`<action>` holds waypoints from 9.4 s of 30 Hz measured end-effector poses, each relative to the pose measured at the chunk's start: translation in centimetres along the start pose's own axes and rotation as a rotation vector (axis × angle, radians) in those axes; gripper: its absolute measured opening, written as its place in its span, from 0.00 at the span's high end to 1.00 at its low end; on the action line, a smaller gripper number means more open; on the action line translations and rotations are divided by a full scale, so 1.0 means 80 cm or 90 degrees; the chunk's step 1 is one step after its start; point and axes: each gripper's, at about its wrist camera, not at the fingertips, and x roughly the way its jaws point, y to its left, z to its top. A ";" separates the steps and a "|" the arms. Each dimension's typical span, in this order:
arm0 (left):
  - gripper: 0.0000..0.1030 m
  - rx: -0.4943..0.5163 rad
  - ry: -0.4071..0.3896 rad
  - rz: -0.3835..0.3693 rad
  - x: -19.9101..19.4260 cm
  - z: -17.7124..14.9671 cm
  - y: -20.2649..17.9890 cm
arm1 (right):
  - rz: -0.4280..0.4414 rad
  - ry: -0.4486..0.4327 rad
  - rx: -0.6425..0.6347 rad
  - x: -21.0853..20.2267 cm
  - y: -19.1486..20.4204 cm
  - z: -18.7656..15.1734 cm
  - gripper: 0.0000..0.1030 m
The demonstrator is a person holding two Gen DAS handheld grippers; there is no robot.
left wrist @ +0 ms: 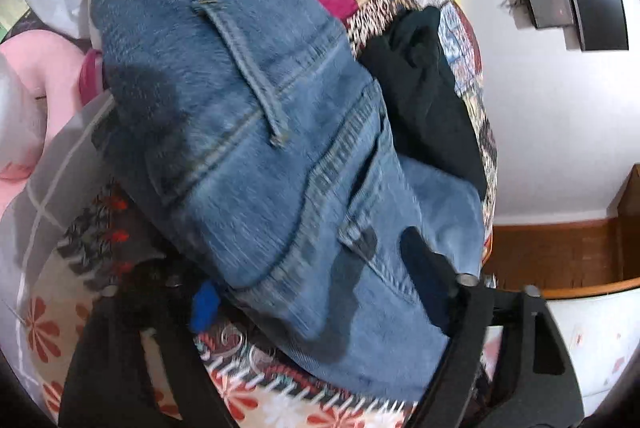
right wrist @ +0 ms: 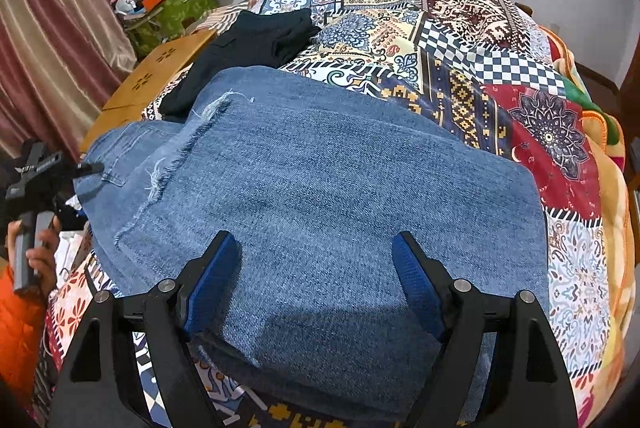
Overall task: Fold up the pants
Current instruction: 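Lift the grasped jeans with the left gripper and fold them over, then lower the folded half onto the jeans and open the left gripper, then move both grippers to the waistband of the folded jeans, then grasp the jeans waistband with both grippers, then lift the folded jeans off the quilt with both grippers, then carry the held jeans upright with both grippers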
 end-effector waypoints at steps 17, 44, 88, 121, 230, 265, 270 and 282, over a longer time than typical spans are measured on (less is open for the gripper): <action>0.74 0.213 -0.167 0.173 -0.035 -0.023 -0.116 | -0.002 -0.004 0.016 -0.006 -0.003 0.001 0.23; 0.77 0.704 -0.194 -0.011 -0.007 -0.279 -0.501 | -0.041 -0.023 0.145 -0.034 -0.140 -0.057 0.20; 0.01 0.728 -0.026 0.353 0.166 -0.154 -0.423 | -0.020 -0.023 0.212 -0.096 -0.150 -0.117 0.22; 0.00 0.602 -0.014 0.338 0.012 -0.215 -0.198 | 0.018 -0.090 0.074 -0.132 -0.049 -0.075 0.22; 0.04 0.587 0.328 0.105 0.222 -0.202 -0.372 | 0.235 0.105 0.179 0.030 -0.154 0.015 0.23; 0.45 0.657 -0.045 0.033 -0.018 -0.196 -0.422 | 0.197 -0.140 0.008 -0.111 -0.024 0.099 0.84; 0.45 0.629 -0.113 0.019 -0.051 -0.154 -0.420 | 0.210 -0.175 -0.030 -0.112 0.009 0.138 0.85; 0.45 0.531 -0.169 0.033 -0.029 0.000 -0.400 | 0.210 -0.159 -0.085 -0.025 0.077 0.243 0.85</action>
